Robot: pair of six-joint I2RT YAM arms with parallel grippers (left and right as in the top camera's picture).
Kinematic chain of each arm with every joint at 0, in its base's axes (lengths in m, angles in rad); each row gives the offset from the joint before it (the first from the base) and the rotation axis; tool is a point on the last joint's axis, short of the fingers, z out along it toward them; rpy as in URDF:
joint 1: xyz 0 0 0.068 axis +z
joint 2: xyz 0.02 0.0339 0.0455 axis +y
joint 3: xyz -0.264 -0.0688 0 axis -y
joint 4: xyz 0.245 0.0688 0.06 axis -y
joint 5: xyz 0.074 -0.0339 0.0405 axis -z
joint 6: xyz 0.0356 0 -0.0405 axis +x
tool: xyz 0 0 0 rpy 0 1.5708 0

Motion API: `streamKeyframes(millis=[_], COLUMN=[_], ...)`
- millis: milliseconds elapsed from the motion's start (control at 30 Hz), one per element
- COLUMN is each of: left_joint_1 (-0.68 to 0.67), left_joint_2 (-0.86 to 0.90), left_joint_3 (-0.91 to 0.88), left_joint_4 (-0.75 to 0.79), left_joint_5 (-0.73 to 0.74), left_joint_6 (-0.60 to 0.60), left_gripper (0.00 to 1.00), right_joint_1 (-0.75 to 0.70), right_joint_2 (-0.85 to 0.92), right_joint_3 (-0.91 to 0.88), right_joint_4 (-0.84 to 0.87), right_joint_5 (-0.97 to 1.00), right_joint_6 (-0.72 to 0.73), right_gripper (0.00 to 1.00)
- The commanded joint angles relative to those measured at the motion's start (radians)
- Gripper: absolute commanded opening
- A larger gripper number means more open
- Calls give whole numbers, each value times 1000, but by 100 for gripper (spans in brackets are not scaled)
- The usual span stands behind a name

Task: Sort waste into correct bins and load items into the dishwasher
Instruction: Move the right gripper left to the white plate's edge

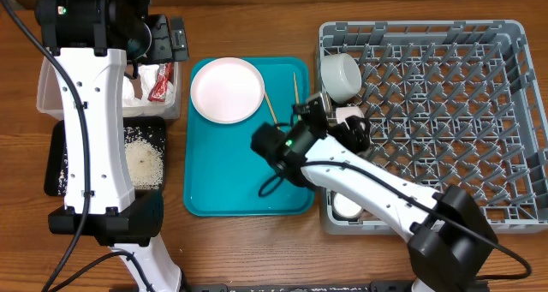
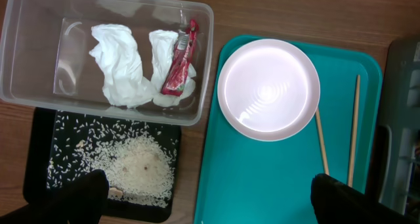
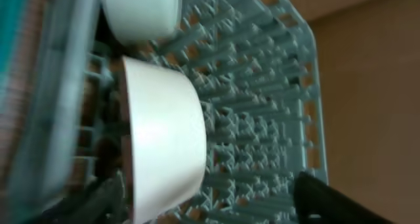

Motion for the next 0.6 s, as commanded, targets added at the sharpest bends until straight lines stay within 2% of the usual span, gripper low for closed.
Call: streamKeyframes(millis=[0,33,200,567], left_joint_1=[2,2,2,2], left_joint_2=[-21,-21,-21,-21], left_joint_3=[20,20,21,21], left_joint_4=[3,3,3,3], left_joint_5=[-13,-13,-13,-13], left_joint_6=[-10,-10,-10,-10], left_gripper=[100,100,100,100], right_joint_1=[-5,-6,-6,-118], right_joint_2=[-2,-2,-2,27], right_joint_3=[143,176,289,248], right_joint_4=[20,30,135,531], right_joint_5=[-80,-101,-267,-703], right_joint_6=[-1,-3,-8,0], right_gripper=[96,100,100,100])
